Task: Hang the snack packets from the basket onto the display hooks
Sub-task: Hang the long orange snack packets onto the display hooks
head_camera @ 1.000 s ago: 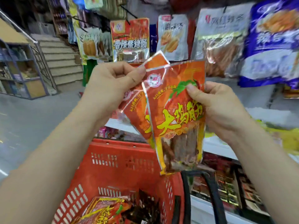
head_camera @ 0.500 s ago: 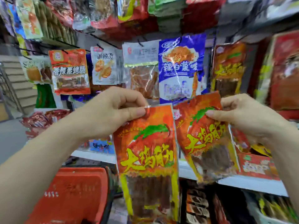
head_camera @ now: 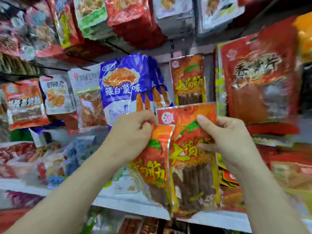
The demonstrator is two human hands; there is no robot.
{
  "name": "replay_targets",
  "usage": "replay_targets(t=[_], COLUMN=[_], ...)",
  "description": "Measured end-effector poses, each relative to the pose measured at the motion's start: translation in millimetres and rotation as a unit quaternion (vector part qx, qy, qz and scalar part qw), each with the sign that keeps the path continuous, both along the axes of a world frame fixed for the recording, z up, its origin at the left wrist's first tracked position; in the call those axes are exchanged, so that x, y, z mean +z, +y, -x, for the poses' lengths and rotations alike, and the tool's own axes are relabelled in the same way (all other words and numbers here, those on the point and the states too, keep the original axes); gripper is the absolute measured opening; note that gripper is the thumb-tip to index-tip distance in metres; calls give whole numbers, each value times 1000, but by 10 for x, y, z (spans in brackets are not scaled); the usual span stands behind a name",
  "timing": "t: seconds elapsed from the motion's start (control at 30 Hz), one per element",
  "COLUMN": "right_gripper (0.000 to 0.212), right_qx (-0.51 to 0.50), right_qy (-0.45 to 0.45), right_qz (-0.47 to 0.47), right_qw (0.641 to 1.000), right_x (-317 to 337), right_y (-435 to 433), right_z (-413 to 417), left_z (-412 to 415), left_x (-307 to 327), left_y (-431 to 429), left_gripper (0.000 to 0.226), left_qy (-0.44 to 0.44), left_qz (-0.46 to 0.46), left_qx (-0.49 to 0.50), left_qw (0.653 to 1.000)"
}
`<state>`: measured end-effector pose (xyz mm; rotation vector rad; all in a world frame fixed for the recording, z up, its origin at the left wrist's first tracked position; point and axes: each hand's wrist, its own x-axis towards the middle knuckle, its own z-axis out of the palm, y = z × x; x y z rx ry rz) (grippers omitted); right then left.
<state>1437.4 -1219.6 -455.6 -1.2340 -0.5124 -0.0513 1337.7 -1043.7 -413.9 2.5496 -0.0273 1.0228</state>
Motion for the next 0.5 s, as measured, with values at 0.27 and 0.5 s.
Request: replay_targets(t=[0.27,0.5], right_gripper=[19,9], right_qx=[89,80], right_qy=[17,10], right_qz=[-19,-36], right_qw=[996,996], right_x=[188,549], right_y=[-63,-110], right_z=[-231,-563], left_z=[-458,-842], left_x=[129,376], left_y=[-53,-12], left_gripper=[21,32], left_qy=[3,-43], left_qz=[142,229], left_qx=[-27,-118], left_qw=[989,965])
